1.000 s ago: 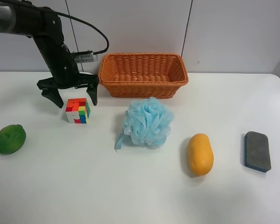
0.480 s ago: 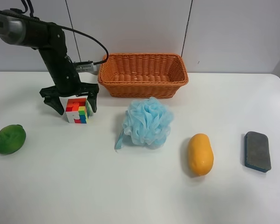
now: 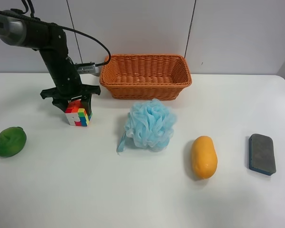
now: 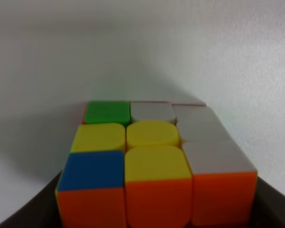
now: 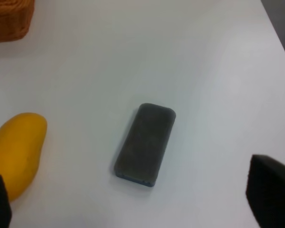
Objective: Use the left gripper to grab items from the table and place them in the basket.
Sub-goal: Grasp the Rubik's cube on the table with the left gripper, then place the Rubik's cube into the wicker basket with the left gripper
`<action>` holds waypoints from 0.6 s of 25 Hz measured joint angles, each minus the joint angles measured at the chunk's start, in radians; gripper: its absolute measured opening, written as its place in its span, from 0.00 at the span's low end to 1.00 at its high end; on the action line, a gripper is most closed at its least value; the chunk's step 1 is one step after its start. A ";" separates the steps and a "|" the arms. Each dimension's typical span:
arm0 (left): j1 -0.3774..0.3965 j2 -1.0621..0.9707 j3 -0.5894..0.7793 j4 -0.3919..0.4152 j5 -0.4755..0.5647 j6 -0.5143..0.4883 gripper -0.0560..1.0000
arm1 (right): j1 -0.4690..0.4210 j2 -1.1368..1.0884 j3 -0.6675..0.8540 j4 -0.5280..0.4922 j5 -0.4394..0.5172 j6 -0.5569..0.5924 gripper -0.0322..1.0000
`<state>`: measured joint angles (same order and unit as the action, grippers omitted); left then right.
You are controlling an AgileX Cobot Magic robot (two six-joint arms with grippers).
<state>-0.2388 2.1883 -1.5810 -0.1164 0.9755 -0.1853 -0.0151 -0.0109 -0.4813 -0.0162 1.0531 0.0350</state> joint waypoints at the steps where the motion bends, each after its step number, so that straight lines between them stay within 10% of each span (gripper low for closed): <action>1: 0.000 0.000 -0.002 0.000 0.011 0.000 0.59 | 0.000 0.000 0.000 0.000 0.000 0.000 0.99; 15: 0.023 -0.190 -0.007 0.007 0.075 0.000 0.59 | 0.000 0.000 0.000 0.000 0.000 0.000 0.99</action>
<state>-0.2156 1.9981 -1.5877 -0.1090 1.0502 -0.1853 -0.0151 -0.0109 -0.4813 -0.0162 1.0531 0.0350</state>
